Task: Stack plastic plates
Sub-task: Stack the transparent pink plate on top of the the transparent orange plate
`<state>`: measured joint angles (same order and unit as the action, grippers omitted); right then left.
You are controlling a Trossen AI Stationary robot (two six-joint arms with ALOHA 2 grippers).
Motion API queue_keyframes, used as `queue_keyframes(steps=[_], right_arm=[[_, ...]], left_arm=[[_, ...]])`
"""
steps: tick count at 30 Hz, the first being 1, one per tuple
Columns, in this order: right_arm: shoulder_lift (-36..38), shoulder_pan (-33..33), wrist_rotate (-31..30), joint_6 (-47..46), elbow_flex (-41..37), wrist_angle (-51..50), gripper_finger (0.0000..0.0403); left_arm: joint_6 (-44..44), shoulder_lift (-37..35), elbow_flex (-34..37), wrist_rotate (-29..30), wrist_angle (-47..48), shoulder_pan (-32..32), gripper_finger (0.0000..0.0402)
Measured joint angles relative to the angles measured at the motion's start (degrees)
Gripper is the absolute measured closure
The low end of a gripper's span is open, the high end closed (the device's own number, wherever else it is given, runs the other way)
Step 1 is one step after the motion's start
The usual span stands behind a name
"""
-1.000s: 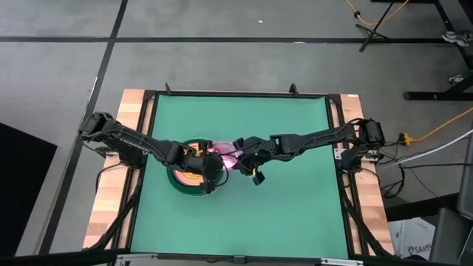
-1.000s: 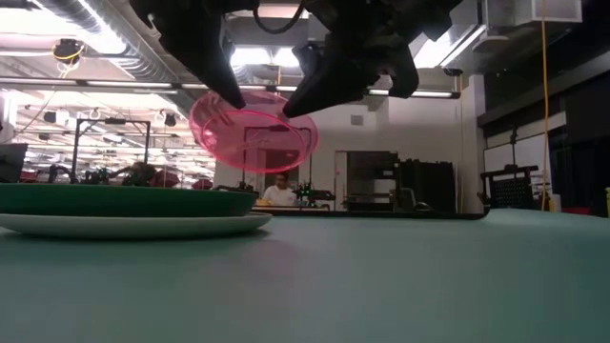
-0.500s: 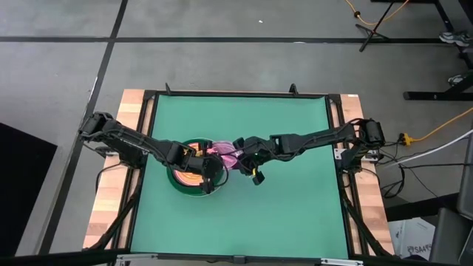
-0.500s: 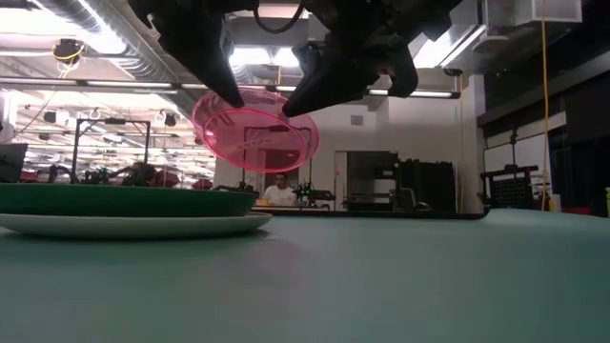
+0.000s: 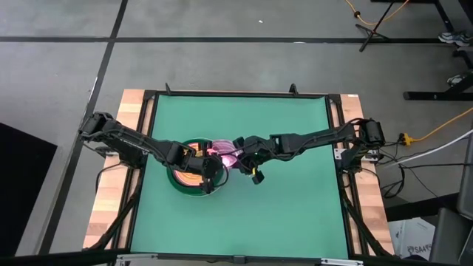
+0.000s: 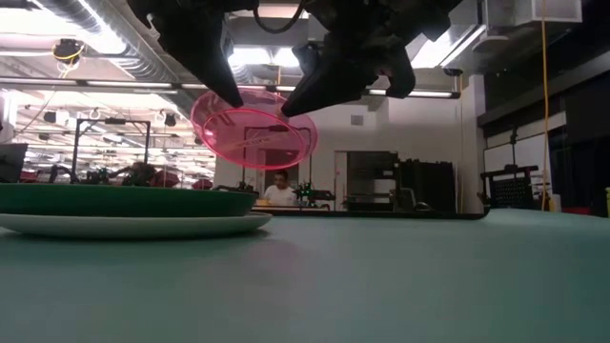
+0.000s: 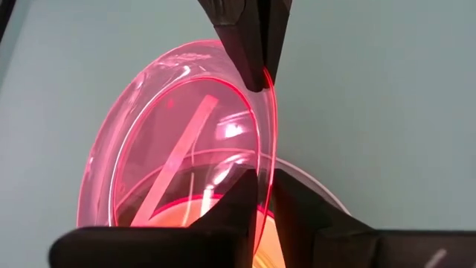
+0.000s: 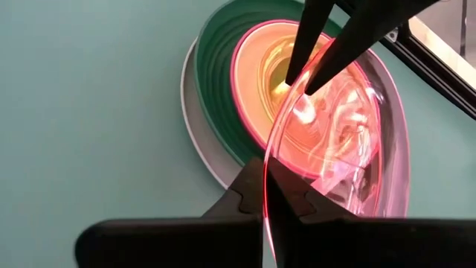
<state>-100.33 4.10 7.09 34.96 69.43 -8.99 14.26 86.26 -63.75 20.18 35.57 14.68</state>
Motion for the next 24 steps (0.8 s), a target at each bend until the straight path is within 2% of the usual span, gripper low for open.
queue_keyframes(steps=[6,16,24], right_arm=[[0.0,0.0,-0.12,-0.06,0.0,0.0,0.0389],[0.0,0.0,-0.39,-0.13,0.0,0.0,0.0332],[1.48,-0.02,-0.53,-0.12,0.0,-1.54,0.0327]], left_arm=[[0.02,0.0,0.0,-0.04,-0.02,0.0,0.0379],[0.02,0.0,0.0,-0.02,-0.04,0.0,0.0397],[0.04,0.0,0.0,0.23,-0.3,-0.02,0.0399]])
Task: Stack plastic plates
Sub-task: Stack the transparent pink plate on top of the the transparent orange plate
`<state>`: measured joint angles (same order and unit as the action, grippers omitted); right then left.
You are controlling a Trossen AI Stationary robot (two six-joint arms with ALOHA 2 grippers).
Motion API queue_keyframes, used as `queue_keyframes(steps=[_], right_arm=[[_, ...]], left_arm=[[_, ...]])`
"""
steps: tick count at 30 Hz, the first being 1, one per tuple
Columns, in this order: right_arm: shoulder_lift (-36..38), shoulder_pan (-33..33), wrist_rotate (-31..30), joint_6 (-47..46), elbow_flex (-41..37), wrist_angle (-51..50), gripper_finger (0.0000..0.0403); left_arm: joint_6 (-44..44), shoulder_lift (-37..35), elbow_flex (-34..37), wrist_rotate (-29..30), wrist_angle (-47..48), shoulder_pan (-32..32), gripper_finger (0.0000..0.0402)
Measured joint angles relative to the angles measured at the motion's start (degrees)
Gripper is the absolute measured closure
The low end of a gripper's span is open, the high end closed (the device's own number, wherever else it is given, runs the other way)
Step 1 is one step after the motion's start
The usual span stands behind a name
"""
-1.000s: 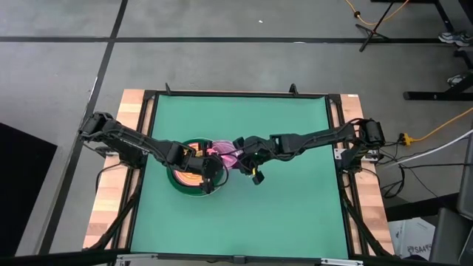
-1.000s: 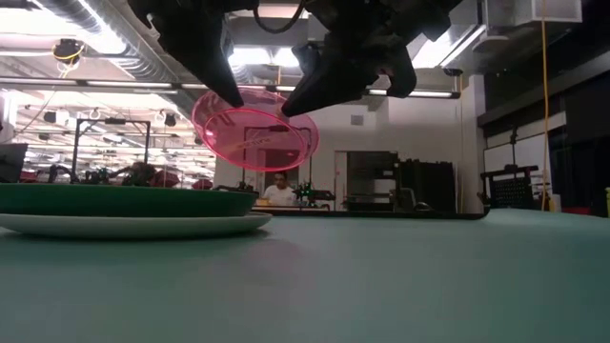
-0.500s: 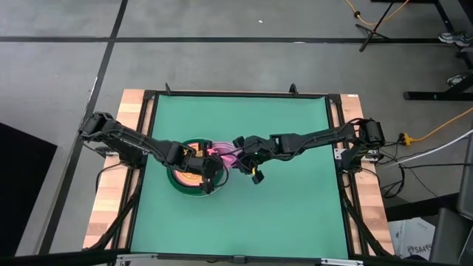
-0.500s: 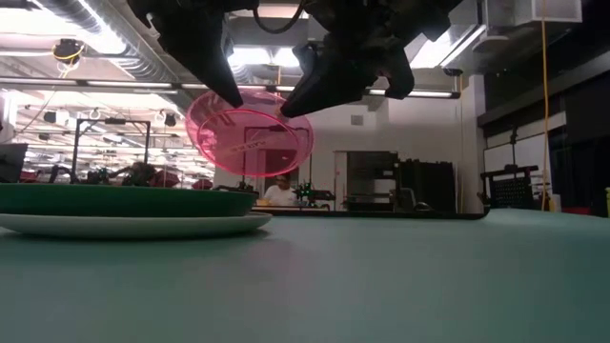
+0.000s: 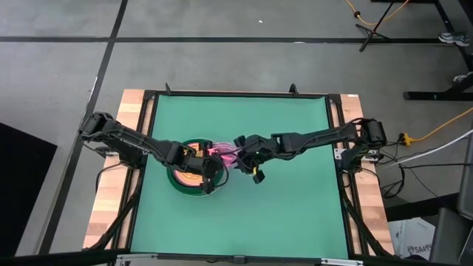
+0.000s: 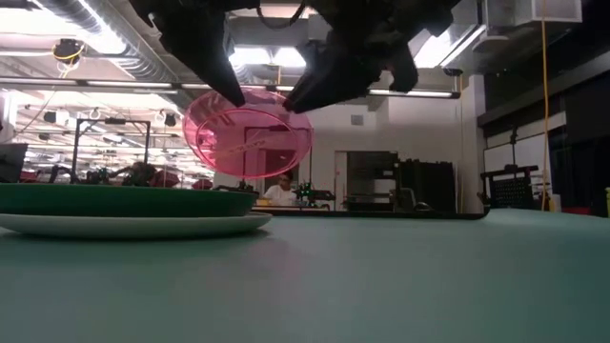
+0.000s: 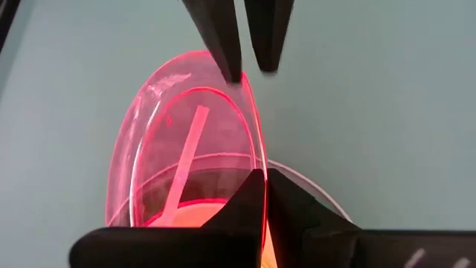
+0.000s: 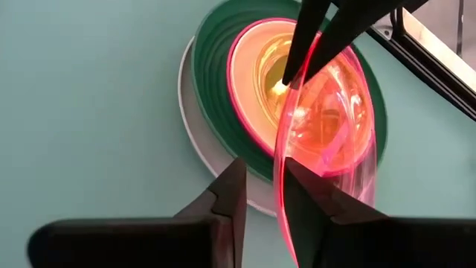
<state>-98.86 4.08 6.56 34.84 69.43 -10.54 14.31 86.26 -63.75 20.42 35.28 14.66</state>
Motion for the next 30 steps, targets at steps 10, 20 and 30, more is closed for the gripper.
queue_keyframes(steps=[10,20,30], right_arm=[[9.09,0.04,-6.47,0.94,0.09,-7.75,0.0326],[20.66,0.1,-7.55,1.39,0.07,-17.2,0.0326],[32.69,0.09,-7.68,0.93,0.04,-22.07,0.0326]], left_arm=[[0.59,-0.02,0.04,0.33,2.61,0.45,0.0399],[1.52,-0.14,0.04,4.32,4.1,3.33,0.0399],[13.5,-0.22,0.02,8.95,16.12,7.91,0.0399]])
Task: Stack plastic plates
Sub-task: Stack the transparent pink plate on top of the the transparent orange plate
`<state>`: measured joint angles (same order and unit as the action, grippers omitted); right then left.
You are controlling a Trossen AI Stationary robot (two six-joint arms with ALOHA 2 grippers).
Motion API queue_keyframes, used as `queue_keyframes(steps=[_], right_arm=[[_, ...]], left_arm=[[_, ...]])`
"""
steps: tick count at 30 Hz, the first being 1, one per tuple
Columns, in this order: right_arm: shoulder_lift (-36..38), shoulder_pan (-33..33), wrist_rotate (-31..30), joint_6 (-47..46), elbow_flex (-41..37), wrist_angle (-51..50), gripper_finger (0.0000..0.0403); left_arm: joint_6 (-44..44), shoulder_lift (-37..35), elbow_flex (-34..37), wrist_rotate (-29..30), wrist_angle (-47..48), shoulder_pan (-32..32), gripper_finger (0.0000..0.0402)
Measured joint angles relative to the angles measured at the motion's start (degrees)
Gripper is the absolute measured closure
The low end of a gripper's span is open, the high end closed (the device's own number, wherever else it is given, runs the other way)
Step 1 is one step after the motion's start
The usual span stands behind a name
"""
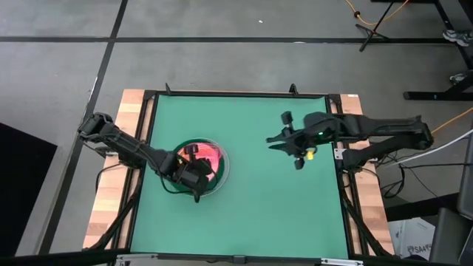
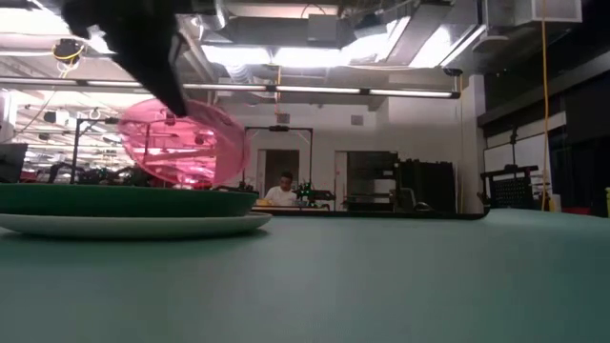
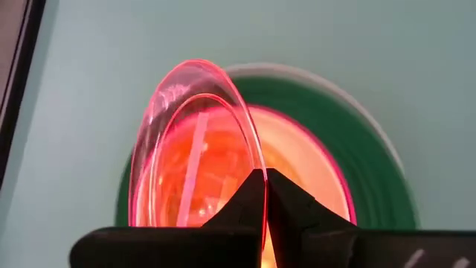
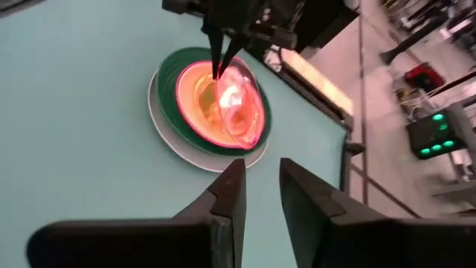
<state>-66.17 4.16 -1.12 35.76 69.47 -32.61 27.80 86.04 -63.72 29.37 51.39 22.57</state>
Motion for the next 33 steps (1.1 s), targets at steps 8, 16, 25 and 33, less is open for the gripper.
queue_keyframes(steps=[8,16,25,33], right_arm=[[4.84,0.0,-0.01,0.17,-0.02,-0.38,0.0326],[5.38,0.0,0.01,0.27,-0.02,-0.47,0.0326],[5.36,0.0,-0.01,0.31,-0.02,-0.47,0.0326],[5.35,0.0,0.02,0.35,-0.02,-0.48,0.0326]], left_arm=[[8.88,0.0,0.0,-0.4,7.83,3.04,0.0399],[11.09,1.28,0.0,-0.35,8.59,3.45,0.0399],[10.9,4.4,0.0,-0.32,8.55,3.43,0.039],[11.09,4.66,0.0,-0.37,8.42,3.32,0.037]])
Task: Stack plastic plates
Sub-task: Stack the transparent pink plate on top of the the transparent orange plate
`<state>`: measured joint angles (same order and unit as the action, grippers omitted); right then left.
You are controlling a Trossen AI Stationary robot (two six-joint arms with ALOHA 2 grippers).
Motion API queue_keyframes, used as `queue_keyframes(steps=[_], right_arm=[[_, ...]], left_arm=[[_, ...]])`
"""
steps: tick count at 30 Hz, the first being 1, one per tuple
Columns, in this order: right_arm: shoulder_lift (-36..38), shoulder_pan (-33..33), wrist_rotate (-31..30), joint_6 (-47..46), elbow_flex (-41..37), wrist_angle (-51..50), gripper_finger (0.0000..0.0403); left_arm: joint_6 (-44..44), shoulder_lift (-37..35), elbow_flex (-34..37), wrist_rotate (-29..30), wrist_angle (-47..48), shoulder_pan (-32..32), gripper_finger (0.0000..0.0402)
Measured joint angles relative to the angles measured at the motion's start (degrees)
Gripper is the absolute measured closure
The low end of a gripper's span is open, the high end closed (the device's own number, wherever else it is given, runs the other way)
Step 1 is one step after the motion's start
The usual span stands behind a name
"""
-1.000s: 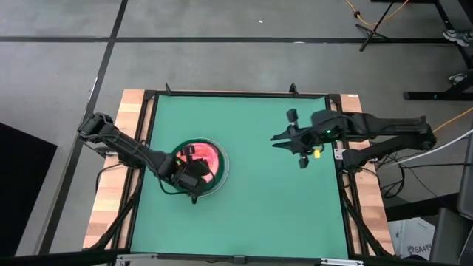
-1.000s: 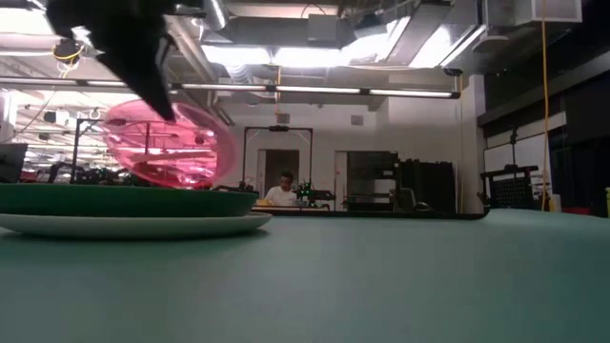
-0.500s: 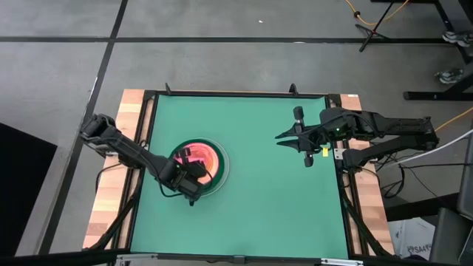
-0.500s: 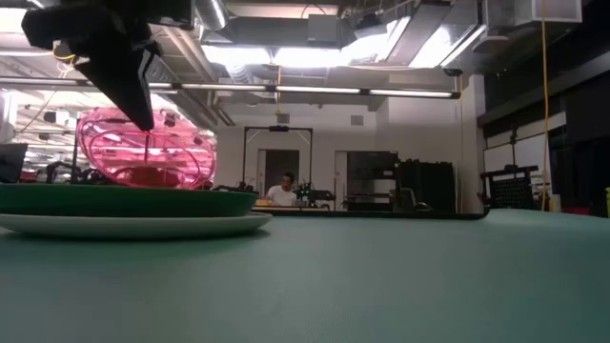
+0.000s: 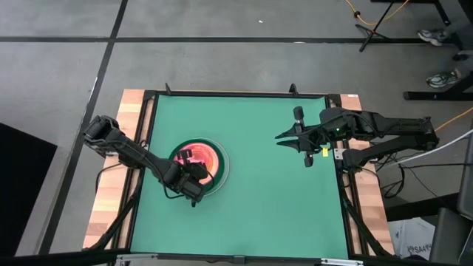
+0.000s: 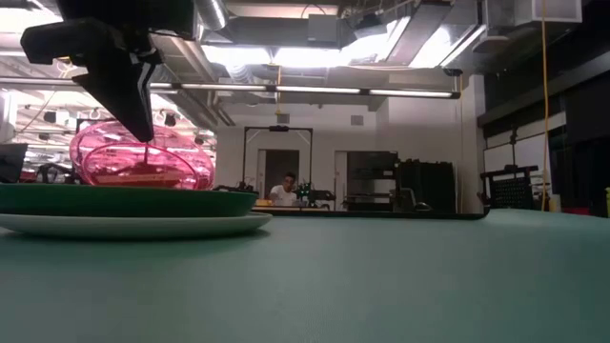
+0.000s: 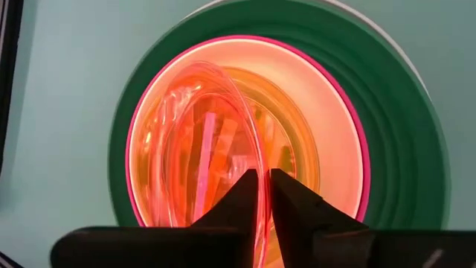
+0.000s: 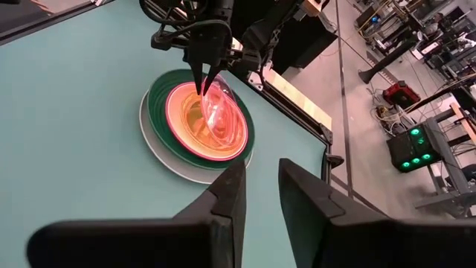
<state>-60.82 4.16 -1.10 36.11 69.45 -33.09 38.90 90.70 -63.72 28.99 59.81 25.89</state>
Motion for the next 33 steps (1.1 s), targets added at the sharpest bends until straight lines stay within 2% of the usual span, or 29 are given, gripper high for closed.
queue_keyframes(steps=[21,33], right_arm=[[-0.02,0.0,0.0,0.16,0.0,0.01,0.0326],[-0.02,0.0,0.0,0.22,0.0,-0.01,0.0326]], left_arm=[[0.12,0.0,0.0,-0.13,-0.89,0.0,0.0269],[0.02,0.0,0.0,0.31,-1.0,0.0,0.0262]])
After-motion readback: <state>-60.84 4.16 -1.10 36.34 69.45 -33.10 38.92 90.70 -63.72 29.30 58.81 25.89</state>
